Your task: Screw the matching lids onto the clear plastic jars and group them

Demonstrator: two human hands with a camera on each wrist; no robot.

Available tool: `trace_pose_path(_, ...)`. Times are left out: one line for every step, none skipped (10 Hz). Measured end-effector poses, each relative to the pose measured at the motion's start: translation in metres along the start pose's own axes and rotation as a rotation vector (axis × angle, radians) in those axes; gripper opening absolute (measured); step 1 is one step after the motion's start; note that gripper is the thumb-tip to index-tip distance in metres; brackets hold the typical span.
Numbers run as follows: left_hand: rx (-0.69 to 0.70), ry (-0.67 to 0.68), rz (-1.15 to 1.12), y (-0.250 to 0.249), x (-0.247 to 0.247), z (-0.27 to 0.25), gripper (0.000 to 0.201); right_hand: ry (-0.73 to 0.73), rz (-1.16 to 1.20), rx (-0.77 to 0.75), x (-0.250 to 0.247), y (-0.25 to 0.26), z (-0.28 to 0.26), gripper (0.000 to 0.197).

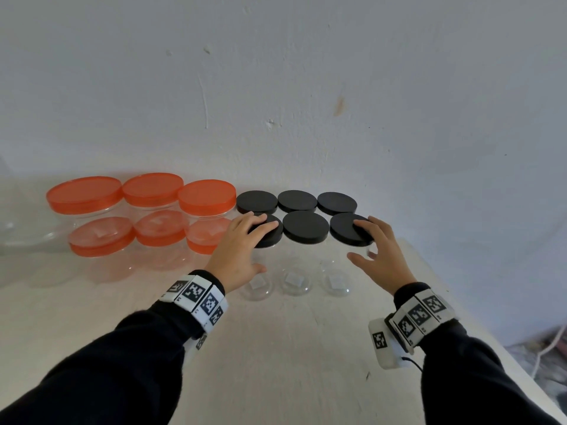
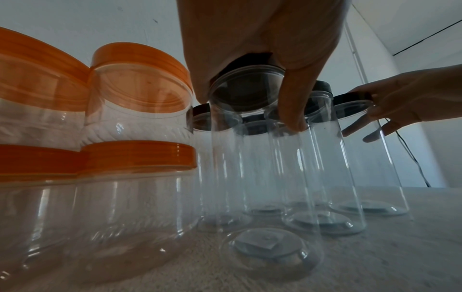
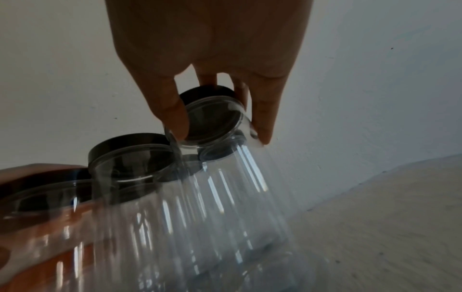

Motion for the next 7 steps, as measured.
trace_pose_path(0.002,0.004,0.015,0.001,0.000,0.000,0.087,-0.002,0.039,0.000,0.003,-0.003,0.002,0.061)
trace_pose_path(0.006,0.015,0.025,0.001,0.000,0.000,0.088,-0.001,0.064,-0.006,0.004,-0.005,0.003,0.060)
trace_pose_path(0.012,0.025,0.023,0.001,-0.001,0.000,0.088,0.000,0.073,-0.010,0.005,-0.005,0.003,0.060)
trace_pose_path(0.027,0.030,0.001,-0.001,-0.004,0.000,0.087,-0.003,0.049,-0.017,0.006,-0.004,0.002,0.061)
trace_pose_path(0.037,0.032,-0.007,-0.003,-0.006,-0.002,0.082,0.003,0.018,-0.011,0.005,0.001,0.001,0.062)
trace_pose_path(0.063,0.019,0.006,-0.002,-0.009,-0.003,0.081,0.035,-0.023,0.009,0.005,0.002,-0.001,0.066)
trace_pose_path(0.089,-0.011,-0.027,-0.005,-0.019,-0.009,0.076,-0.029,-0.078,-0.008,-0.001,0.011,-0.008,0.071)
Point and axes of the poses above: each hand's wrist, its own z-axis towards the middle knuckle, its own x-axis out of the palm, y = z × x, the point moved 5 cm from there along z, towards the middle knuckle, and after that the axes turned 2 degrees about -y, right-handed, at the moved point
